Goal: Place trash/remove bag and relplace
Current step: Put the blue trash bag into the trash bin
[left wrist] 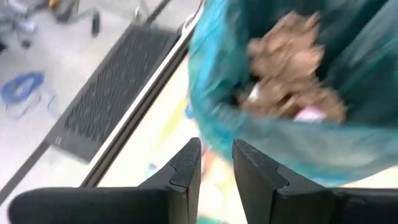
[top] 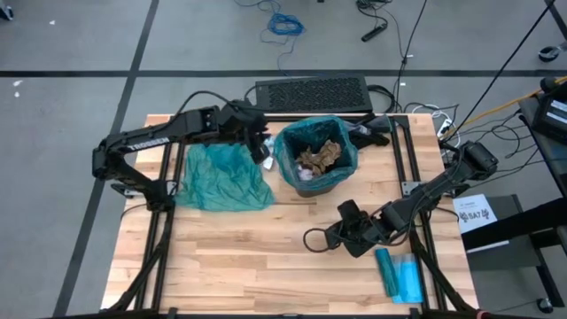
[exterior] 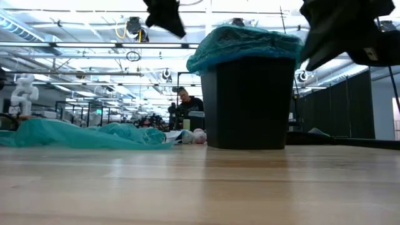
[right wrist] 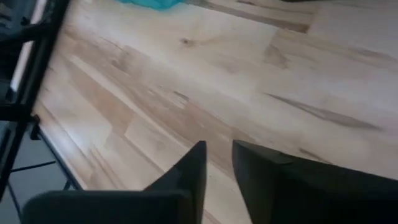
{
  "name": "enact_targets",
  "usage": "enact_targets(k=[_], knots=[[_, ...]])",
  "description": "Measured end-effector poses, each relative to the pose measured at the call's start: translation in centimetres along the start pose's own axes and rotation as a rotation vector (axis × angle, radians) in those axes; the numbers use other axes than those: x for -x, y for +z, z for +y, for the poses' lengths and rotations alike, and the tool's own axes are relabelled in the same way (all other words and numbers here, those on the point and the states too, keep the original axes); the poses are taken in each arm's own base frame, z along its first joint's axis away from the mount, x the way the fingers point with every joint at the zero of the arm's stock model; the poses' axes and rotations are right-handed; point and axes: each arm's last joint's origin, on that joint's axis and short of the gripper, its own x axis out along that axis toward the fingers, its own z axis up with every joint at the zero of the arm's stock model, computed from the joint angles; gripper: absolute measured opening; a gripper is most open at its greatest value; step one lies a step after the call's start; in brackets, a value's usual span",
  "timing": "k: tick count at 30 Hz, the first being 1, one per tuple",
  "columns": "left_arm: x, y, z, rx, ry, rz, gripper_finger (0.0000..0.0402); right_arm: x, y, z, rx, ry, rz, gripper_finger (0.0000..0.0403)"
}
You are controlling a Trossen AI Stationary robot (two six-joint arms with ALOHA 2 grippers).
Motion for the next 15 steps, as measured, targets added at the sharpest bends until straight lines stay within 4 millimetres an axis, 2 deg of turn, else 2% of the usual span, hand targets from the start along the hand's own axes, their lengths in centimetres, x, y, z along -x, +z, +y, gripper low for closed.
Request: enact_targets(k=[5,11,15], knots=[[-1.9,-1.8,1.5,0.026,0.03,0.085,0.0072,0.6,-1.1,-0.7,-0.029,-0.04,0.012,0.0008],[-5.0,-4.8,3.0,0.072,-0.002,0.142,0.0065,1.7,-2.8,-1.6,-0.076,-0.082,0.007,0.0006],[-6.9,-6.2,3.9,0.109,-0.039,0.098,0.0065,2.4,-3.7,-2.2,-0.087,-0.095,-0.004,0.0001]])
